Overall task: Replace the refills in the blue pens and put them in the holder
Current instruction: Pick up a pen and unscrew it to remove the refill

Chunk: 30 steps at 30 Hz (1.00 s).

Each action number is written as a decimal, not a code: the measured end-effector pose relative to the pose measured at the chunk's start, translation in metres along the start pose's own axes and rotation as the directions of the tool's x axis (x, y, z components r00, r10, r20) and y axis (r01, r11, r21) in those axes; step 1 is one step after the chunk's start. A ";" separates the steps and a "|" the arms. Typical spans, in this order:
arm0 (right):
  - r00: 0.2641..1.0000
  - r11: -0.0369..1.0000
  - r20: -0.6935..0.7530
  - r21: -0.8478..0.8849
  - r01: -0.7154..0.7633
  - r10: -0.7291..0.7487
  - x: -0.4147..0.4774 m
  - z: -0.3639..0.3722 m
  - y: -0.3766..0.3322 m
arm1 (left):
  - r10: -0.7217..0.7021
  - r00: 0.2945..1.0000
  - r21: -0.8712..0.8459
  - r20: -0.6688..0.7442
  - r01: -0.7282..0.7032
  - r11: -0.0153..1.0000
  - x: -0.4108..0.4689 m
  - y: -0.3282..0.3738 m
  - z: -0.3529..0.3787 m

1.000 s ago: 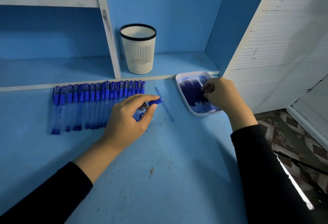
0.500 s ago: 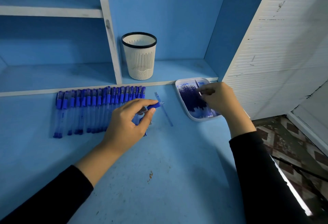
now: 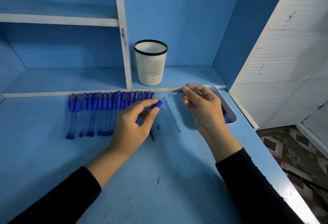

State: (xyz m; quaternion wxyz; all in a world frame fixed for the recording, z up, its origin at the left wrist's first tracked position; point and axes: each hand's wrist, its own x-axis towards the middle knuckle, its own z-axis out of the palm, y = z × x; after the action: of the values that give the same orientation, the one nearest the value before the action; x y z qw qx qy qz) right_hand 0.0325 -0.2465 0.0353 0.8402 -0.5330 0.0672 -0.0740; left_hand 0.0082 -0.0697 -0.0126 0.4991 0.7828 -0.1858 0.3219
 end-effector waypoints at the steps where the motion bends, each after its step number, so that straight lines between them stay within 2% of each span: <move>1: 1.000 1.000 0.001 -0.009 0.012 -0.012 -0.002 0.001 0.001 | 0.002 1.000 0.006 -0.001 -0.002 1.000 0.000 0.000 0.000; 19: 0.998 0.997 -0.023 -0.050 0.060 -0.061 -0.004 0.002 0.007 | 0.032 0.999 0.027 0.010 -0.032 0.999 -0.001 0.000 0.000; 22: 0.987 0.981 -0.020 -0.119 0.156 -0.159 -0.006 0.002 0.005 | 0.026 1.000 0.019 0.011 -0.026 0.999 -0.001 -0.001 -0.001; 24: 0.962 0.943 0.025 -0.191 0.272 -0.273 -0.008 0.003 0.000 | 0.022 1.000 0.015 0.002 -0.022 1.000 -0.001 -0.002 -0.002; 26: 0.929 0.902 0.143 -0.229 0.366 -0.341 -0.012 0.004 -0.005 | 0.046 0.999 0.020 -0.013 -0.046 0.999 -0.001 -0.001 -0.001; 30: 0.841 0.778 0.399 -0.365 0.511 -0.365 -0.022 0.007 0.003 | 0.109 0.993 0.034 -0.032 -0.108 0.994 -0.002 0.002 0.001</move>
State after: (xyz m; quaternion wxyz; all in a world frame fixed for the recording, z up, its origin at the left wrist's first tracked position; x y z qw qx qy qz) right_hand 0.0128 -0.2352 0.0362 0.6491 -0.7207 -0.1757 -0.1684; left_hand 0.0062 -0.0711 -0.0127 0.4714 0.7737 -0.2144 0.3649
